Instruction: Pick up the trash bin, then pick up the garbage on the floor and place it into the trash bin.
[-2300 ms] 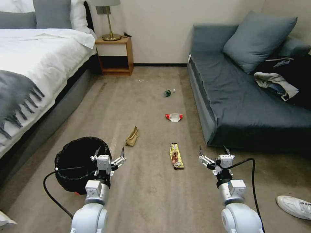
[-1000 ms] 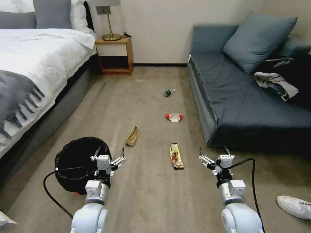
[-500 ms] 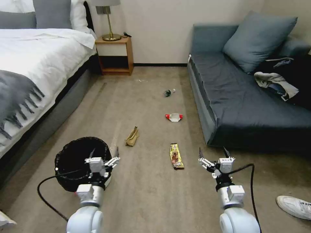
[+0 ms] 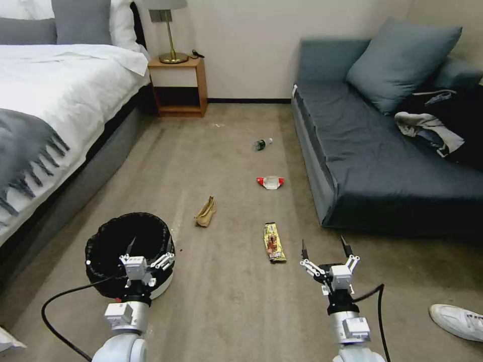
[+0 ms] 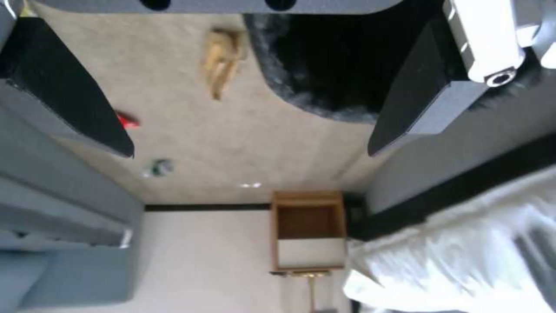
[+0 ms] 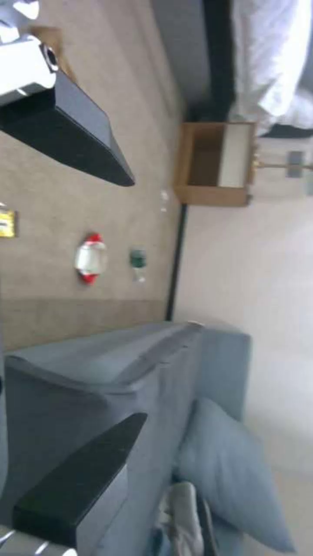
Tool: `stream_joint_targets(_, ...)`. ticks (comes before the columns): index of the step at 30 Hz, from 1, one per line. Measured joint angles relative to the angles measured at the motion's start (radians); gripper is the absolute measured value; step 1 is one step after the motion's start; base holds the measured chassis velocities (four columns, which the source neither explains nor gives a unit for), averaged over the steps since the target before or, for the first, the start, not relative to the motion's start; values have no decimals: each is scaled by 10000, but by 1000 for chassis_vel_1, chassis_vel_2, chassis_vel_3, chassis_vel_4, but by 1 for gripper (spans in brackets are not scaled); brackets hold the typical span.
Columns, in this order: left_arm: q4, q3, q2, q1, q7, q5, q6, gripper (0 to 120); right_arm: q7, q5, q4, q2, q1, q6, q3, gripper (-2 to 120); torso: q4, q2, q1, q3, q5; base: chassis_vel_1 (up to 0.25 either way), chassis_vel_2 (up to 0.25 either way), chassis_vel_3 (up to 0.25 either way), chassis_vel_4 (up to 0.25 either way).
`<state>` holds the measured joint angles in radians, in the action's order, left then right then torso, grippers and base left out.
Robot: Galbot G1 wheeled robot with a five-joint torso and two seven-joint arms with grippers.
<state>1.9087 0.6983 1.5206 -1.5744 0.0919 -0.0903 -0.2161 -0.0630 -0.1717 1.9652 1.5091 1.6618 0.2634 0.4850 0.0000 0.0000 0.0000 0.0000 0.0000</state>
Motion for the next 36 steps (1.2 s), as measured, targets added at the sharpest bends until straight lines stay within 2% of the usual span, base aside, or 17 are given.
stream_joint_targets(1, 74, -32, -59, 62, -412, 97, 155, 100, 7, 0, 131, -77, 11, -330, -16, 100, 0, 0, 0, 0, 1, 0, 0, 0, 0)
stream_joint_targets(2, 74, -32, -59, 62, -412, 97, 155, 100, 7, 0, 131, -77, 11, -330, -16, 100, 0, 0, 0, 0, 1, 0, 0, 0, 0)
stream_joint_targets(4, 287, -68, -175, 124, -1367, 18, 815, 100, 5, 67, 389, -243, 37, -999, -101, 100, -1, 0, 0, 0, 0, 0, 0, 0, 0)
stream_joint_targets(5, 520, -55, -236, 160, -2085, -425, 1533, 100, 5, 162, 566, -387, 41, -1477, -155, 100, 0, 0, 0, 0, 0, 0, 0, 0, 0)
stream_joint_targets(6, 520, -55, -236, 160, -2085, -425, 1533, 100, 5, 162, 566, -387, 41, -1477, -155, 100, 0, 0, 0, 0, 0, 0, 0, 0, 0)
stream_joint_targets(7, 751, -18, -266, 175, -2905, -992, 2407, 100, 52, 224, 675, -492, 26, -1761, -167, 100, -1, 0, 0, 0, 0, 0, 0, 0, 0)
stream_joint_targets(10, 1464, 111, -370, 178, -4748, -2888, 4539, 100, 548, 323, 817, -701, 3, -2026, -138, 100, 1, 0, -1, 0, 1, 0, 0, 0, 0)
stream_joint_targets(11, 1464, 111, -370, 178, -4748, -2888, 4539, 100, 548, 323, 817, -701, 3, -2026, -138, 100, 1, 0, -1, 0, 1, 0, 0, 0, 0)
stream_joint_targets(13, 1618, 227, -510, 249, -5242, -3601, 5244, 100, 984, 467, 892, -771, 39, -2161, -120, 100, 1, 0, 0, 0, -1, 0, 0, 0, 0)
stream_joint_targets(15, 1608, 425, -698, 370, -5457, -3831, 5745, 100, 1269, 649, 1042, -745, 115, -2332, -152, 100, 0, 0, 0, 0, 0, 0, 0, 0, 0)
stream_joint_targets(16, 1608, 425, -698, 370, -5457, -3831, 5745, 100, 1269, 649, 1042, -745, 115, -2332, -152, 100, 0, 0, 0, 0, 0, 0, 0, 0, 0)
stream_joint_targets(18, 1465, 640, -841, 467, -5702, -3844, 6441, 100, 1364, 912, 1336, -603, 161, -2783, -339, 100, 0, 0, 0, 0, -2, 0, 0, 0, 0)
stream_joint_targets(21, 1182, 785, -935, 544, -5833, -3689, 6740, 100, 1426, 958, 1419, -563, 161, -2914, -455, 100, 0, 0, -1, 0, -1, 0, 0, 0, 0)
stream_joint_targets(27, 553, 1064, -1178, 718, -5833, -3632, 6858, 100, 1465, 887, 1420, -583, 204, -2837, -441, 100, 0, 0, 0, 0, -1, 0, 0, 0, 0)
stream_joint_targets(36, -50, 1013, -1242, 905, -5792, -3597, 6818, 100, 1313, 829, 1262, -544, 324, -2420, -440, 100, 0, 0, 0, 0, 2, 0, 0, 0, 0)
